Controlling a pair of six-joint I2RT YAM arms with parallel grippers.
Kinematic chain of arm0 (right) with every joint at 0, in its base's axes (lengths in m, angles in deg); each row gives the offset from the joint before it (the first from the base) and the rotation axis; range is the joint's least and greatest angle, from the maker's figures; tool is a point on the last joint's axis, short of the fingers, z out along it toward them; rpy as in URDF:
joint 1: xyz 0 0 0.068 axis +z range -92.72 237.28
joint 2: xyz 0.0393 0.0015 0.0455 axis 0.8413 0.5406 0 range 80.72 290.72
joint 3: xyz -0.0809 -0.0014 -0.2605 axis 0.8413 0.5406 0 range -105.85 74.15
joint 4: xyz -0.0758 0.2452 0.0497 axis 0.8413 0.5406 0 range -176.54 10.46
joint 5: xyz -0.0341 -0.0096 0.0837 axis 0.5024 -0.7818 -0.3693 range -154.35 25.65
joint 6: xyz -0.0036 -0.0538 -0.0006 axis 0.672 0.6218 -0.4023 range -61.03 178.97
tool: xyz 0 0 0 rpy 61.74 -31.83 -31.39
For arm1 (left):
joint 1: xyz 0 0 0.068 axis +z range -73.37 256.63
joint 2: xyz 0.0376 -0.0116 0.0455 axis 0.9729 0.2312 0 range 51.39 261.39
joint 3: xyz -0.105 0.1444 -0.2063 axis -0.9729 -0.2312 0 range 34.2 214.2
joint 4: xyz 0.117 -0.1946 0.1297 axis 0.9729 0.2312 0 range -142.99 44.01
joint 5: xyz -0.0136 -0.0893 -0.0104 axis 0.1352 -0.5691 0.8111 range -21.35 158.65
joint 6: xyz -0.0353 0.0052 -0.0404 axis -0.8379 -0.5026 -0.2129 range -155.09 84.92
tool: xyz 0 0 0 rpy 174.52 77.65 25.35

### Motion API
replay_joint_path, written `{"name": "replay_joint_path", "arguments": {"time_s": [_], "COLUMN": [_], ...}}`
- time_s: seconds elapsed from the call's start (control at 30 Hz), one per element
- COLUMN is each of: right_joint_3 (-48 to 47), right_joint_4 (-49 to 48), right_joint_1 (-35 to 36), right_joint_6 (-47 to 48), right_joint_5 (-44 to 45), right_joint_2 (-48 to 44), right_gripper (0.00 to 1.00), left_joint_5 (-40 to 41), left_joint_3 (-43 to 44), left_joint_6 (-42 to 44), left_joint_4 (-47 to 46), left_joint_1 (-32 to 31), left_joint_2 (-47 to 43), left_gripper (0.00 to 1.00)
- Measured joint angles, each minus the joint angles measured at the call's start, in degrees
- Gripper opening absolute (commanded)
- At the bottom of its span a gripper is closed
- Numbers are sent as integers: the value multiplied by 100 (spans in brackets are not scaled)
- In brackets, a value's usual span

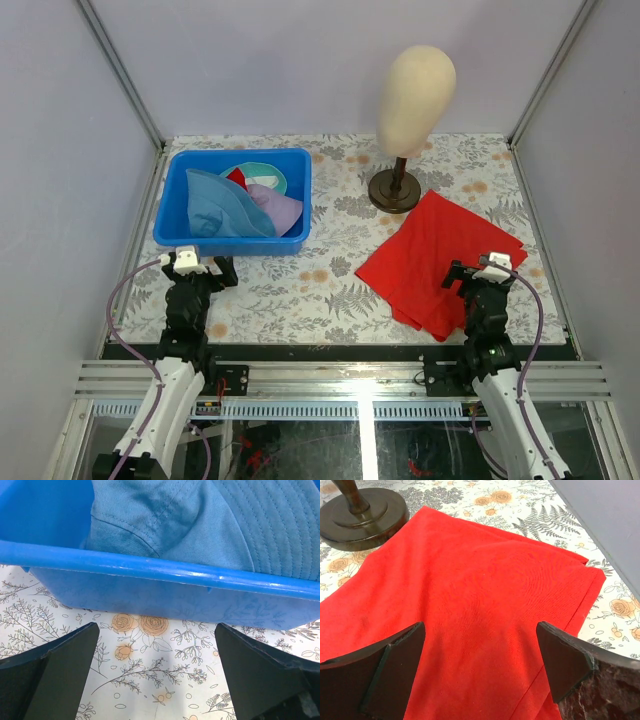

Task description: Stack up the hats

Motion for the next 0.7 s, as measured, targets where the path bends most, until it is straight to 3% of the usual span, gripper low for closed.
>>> {"name": "replay_joint_path", "arguments": {"time_s": [0.5, 0.7], "right_joint_3": [0, -2], "right_joint_4": [7, -79], "right_joint_1": [0, 0], "right_joint_6": [-9, 0], "right_joint_5": [0, -24], "right_joint_2": [-254, 208], "right_gripper": [99, 99], "left_joint_5": [2, 61], "left_joint_3": [0, 20], "left_joint_6": [0, 2], "left_joint_4": [-13, 136], "left_joint_1": [0, 0], "left_joint_2": [68, 44], "left_gripper": [100, 100]}}
